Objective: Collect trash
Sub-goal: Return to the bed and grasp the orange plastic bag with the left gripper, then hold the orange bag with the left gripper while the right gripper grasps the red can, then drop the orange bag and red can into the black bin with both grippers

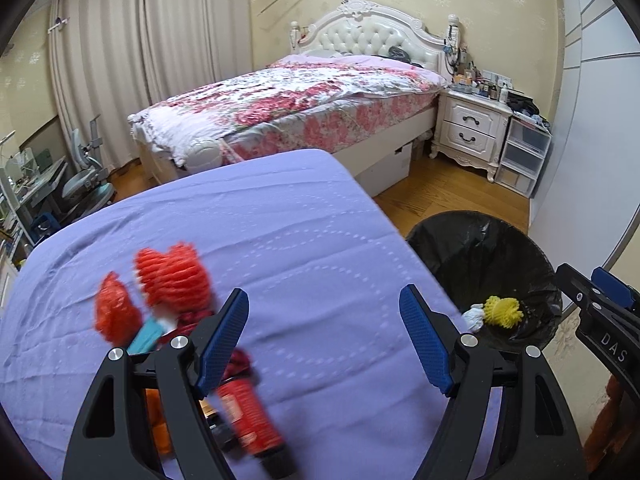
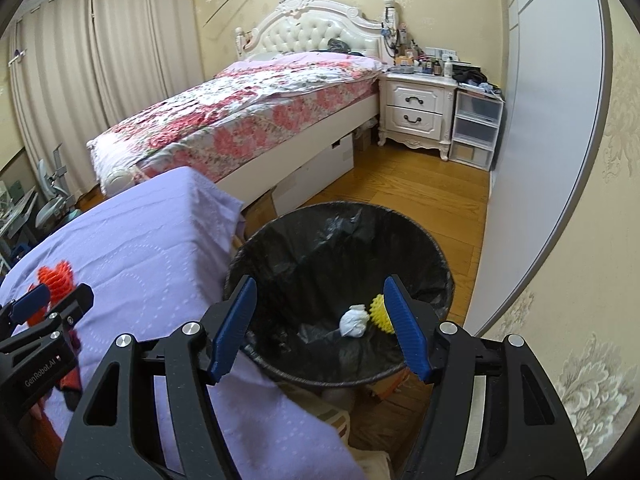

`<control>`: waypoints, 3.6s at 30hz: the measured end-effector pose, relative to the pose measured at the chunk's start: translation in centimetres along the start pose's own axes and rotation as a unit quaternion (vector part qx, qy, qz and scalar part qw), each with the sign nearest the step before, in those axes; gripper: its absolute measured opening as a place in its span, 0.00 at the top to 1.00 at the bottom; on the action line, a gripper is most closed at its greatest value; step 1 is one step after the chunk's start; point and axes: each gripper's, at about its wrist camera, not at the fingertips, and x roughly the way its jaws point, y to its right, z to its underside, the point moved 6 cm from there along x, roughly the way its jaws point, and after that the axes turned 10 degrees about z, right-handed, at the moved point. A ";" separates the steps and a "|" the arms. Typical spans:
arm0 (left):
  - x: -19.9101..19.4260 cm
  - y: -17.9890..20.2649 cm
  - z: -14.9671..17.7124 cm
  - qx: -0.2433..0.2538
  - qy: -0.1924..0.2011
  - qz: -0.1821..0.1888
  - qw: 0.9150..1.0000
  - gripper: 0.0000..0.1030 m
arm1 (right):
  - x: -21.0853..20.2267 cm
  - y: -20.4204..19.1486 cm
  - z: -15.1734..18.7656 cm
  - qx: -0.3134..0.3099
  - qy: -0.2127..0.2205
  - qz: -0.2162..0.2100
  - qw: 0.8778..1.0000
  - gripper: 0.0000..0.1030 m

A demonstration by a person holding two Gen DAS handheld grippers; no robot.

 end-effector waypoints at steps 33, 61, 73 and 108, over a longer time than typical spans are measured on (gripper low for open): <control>-4.3 -10.9 8.5 -0.060 -0.035 -0.059 0.996 0.55 | -5.3 -12.0 6.0 -0.115 -0.010 -0.100 0.988 0.35; -9.3 -18.0 9.9 -0.133 -0.002 -0.101 0.986 0.56 | -6.0 -21.0 8.7 -0.217 -0.040 -0.168 0.961 0.57; -9.3 -18.2 10.4 -0.141 -0.004 -0.091 0.986 0.56 | -5.8 -21.8 9.8 -0.234 -0.057 -0.173 0.955 0.77; -3.2 0.2 0.3 -0.006 0.048 0.055 0.997 0.56 | -1.7 -5.2 -0.4 -0.087 0.012 -0.041 0.995 0.77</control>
